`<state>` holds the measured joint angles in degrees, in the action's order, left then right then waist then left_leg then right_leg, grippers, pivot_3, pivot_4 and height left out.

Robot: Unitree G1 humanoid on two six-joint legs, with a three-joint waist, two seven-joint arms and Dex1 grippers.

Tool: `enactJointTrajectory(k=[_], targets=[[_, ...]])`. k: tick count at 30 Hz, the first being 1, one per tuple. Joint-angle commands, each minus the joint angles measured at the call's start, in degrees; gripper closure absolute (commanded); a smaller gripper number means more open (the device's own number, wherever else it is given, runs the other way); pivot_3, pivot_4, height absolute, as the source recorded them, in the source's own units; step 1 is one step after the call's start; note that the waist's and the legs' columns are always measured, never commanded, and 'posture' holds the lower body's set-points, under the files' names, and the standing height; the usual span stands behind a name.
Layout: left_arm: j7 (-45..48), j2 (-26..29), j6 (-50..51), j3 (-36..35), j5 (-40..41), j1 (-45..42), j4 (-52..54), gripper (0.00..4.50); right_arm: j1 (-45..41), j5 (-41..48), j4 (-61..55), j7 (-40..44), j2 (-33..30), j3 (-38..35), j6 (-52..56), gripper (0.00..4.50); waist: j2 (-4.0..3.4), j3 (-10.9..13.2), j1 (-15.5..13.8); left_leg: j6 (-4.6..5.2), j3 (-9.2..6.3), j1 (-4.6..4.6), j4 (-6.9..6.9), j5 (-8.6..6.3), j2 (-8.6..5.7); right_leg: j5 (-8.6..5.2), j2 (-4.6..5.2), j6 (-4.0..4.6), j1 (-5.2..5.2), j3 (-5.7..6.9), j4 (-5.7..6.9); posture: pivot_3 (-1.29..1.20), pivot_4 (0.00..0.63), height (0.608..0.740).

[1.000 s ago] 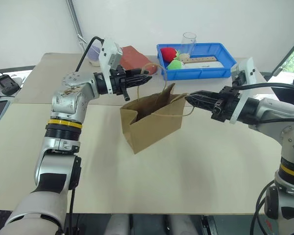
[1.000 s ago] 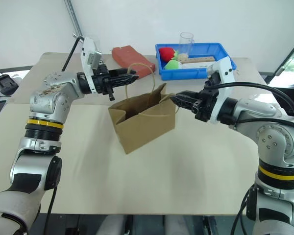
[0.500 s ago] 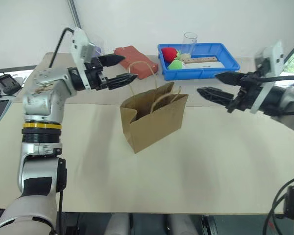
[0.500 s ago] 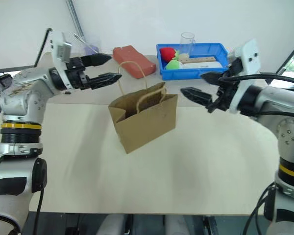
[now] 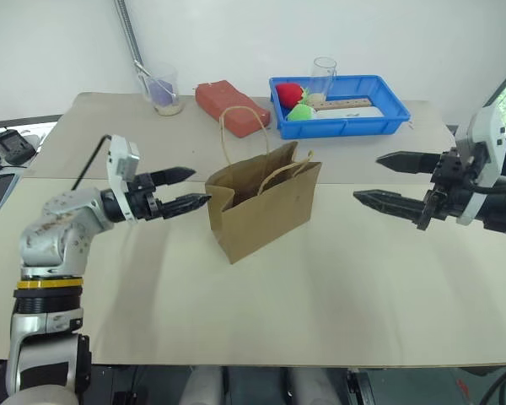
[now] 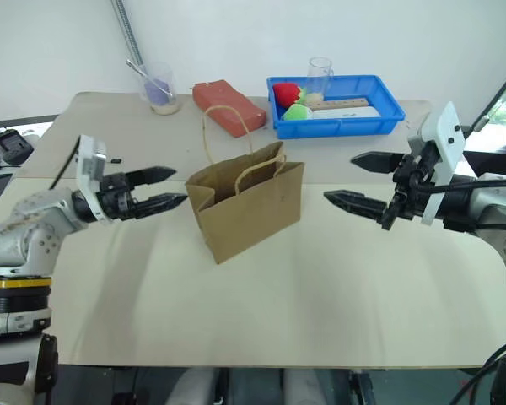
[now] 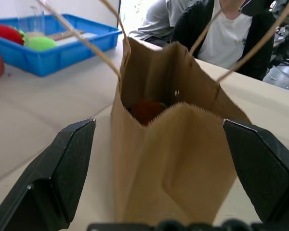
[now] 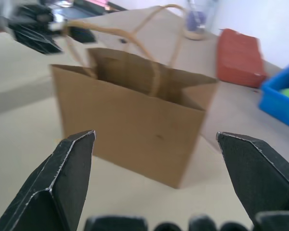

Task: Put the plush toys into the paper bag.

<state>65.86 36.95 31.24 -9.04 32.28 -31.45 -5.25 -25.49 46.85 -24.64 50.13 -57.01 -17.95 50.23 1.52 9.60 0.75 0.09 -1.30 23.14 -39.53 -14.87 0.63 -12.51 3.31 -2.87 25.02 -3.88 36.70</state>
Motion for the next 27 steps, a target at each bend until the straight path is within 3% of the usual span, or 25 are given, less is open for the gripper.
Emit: enactJointTrajectory(k=[1,21,27], targets=[[0.9,-0.5,-2.8,1.2,-0.8,0.3,0.3,0.00,0.6,3.0,-3.6,0.3,-1.5,-2.1,1.3,0.03,0.00,0.0,0.0,0.00,0.00,0.00,-0.04,0.00,0.00,0.00,0.00,0.00,-0.02,0.00,0.01,0.00,0.150,0.740],[7.3,1.6,-8.2,5.5,-2.7,2.7,2.2,0.00,6.5,9.3,-7.8,2.8,-4.6,-1.8,2.8,0.03,0.00,0.0,0.1,0.03,0.01,0.03,-0.20,-0.02,0.06,0.00,-0.05,0.00,-0.03,0.00,0.05,0.00,0.150,0.740],[4.2,-1.4,-8.4,6.3,-2.8,3.8,4.4,0.00,7.2,8.6,-8.3,3.1,-4.0,-0.7,1.9,0.03,0.00,0.0,0.0,0.03,0.01,0.04,-0.21,-0.02,0.06,0.00,-0.04,0.00,-0.04,0.00,0.05,0.00,0.150,0.740]])
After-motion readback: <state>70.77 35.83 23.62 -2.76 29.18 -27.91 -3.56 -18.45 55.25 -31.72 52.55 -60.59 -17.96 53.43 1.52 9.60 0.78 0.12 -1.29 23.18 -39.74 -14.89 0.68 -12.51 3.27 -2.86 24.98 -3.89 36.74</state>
